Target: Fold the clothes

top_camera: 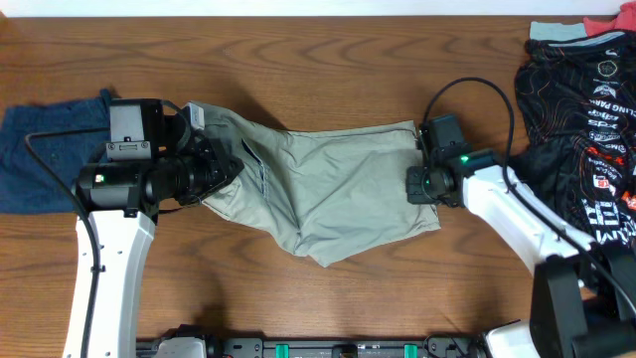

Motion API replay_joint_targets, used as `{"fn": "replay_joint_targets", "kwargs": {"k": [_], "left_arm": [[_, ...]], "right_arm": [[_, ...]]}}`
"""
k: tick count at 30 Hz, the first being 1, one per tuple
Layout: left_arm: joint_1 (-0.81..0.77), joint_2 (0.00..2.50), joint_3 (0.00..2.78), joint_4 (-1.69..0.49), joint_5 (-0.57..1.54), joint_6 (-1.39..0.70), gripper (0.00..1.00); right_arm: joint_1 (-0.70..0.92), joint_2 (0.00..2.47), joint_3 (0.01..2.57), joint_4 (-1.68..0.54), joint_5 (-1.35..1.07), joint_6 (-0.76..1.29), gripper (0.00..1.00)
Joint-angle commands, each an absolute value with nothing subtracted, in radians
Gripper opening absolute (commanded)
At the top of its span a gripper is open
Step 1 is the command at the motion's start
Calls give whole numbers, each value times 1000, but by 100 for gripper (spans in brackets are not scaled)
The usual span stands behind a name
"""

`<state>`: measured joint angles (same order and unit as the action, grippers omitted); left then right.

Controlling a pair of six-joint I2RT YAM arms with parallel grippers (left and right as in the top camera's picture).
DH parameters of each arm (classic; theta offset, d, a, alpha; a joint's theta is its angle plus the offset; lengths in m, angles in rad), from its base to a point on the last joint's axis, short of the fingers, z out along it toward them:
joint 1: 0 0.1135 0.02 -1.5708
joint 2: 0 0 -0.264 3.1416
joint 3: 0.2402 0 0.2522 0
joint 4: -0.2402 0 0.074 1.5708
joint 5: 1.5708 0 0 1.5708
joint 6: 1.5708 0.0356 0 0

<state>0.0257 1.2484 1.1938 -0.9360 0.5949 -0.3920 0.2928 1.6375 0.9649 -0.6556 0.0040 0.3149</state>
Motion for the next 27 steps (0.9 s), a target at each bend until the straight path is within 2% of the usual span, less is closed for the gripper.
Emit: {"fn": "replay_joint_targets", "kwargs": {"k": [1,4,9,15,27], "left_arm": [[31,1248,1228,-934,591,-375,6],[31,1250,1228,-934,591,-375,6],[11,1261,1228,-932,591,-376,6],[-83,1299,1228,-876,591,-417,6],[-351,1401,1228,-645,590,-572,6]], "right_arm": [[265,1692,951,-666,90,302,31],[263,1738,951,-665,90,310,29],[281,1811,951,-666,49,315,18],[329,1844,951,-667,-78,328,8],[505,1844,951,-683,-80,422,8]]}}
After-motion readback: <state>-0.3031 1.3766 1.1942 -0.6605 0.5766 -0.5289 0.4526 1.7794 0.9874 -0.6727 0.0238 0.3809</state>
